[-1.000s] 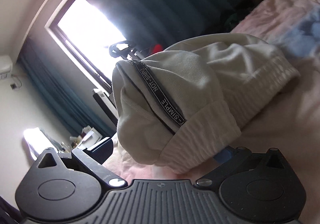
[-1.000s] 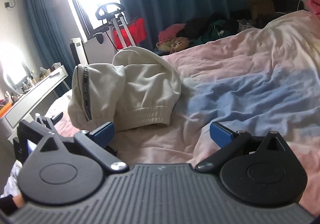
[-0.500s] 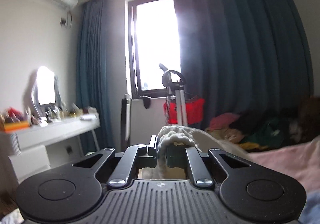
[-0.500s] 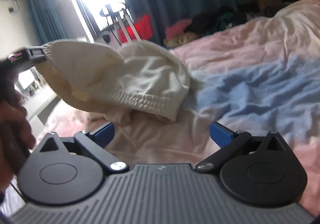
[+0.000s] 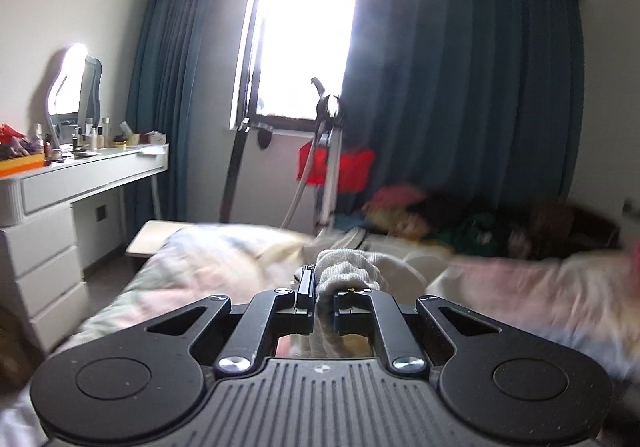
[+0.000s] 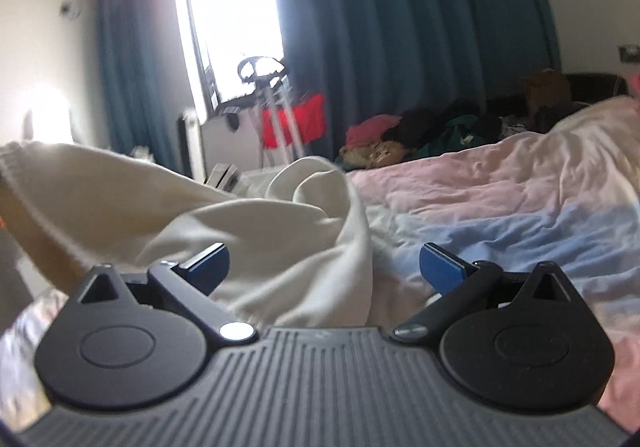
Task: Fold clothes
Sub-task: 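Grasp one ribbed cuff with the left gripper while the right gripper grasps the other cuff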
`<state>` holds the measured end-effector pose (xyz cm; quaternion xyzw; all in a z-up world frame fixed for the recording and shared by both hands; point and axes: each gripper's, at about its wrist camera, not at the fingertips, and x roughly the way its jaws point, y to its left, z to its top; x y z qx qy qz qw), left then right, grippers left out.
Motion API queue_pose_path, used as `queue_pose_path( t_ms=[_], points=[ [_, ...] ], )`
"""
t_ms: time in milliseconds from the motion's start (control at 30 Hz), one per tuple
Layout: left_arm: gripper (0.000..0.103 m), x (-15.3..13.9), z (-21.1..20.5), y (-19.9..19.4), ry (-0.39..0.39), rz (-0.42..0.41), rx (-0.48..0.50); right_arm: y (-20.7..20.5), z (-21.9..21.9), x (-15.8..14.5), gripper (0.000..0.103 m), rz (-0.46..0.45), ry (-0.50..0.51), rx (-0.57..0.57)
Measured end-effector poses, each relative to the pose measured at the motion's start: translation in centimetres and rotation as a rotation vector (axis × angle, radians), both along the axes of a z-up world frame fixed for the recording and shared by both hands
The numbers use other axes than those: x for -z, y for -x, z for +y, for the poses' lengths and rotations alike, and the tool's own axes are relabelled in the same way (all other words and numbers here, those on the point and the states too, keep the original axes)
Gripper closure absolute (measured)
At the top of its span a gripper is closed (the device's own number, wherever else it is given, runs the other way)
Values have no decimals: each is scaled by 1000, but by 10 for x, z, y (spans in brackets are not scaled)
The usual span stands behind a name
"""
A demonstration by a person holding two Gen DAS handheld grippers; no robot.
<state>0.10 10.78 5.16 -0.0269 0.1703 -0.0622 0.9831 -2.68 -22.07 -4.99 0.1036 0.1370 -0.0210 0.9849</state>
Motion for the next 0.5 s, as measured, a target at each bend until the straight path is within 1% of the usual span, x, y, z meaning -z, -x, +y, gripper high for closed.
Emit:
queue_pose_path(
  t_ms=[67, 133, 200, 233, 300, 400, 433, 467, 500],
  points=[
    [94, 15, 21, 5, -16, 71, 8, 5, 14, -2, 0, 33, 34, -54],
    [94, 26, 39, 2, -17, 122, 9, 6, 26, -1, 0, 81, 46, -126],
    [93, 36, 47, -7, 8, 155, 15, 7, 36, 2, 0, 137, 58, -184],
    [93, 42, 50, -12, 23, 169, 19, 7, 40, 6, 0, 174, 64, -198],
    [92, 53, 56, -23, 53, 199, 26, 9, 46, 13, 5, 233, 69, -211],
    [89, 70, 65, -38, 98, 243, 36, 4, 47, 28, 6, 317, 61, -190],
    [89, 75, 68, -44, 114, 257, 25, 0, 46, 33, 11, 351, 48, -178],
    [89, 78, 71, -51, 130, 270, 7, -5, 43, 38, 22, 379, 22, -159],
    [89, 79, 73, -55, 141, 277, 1, -10, 39, 44, 28, 399, -22, -130]
  ],
)
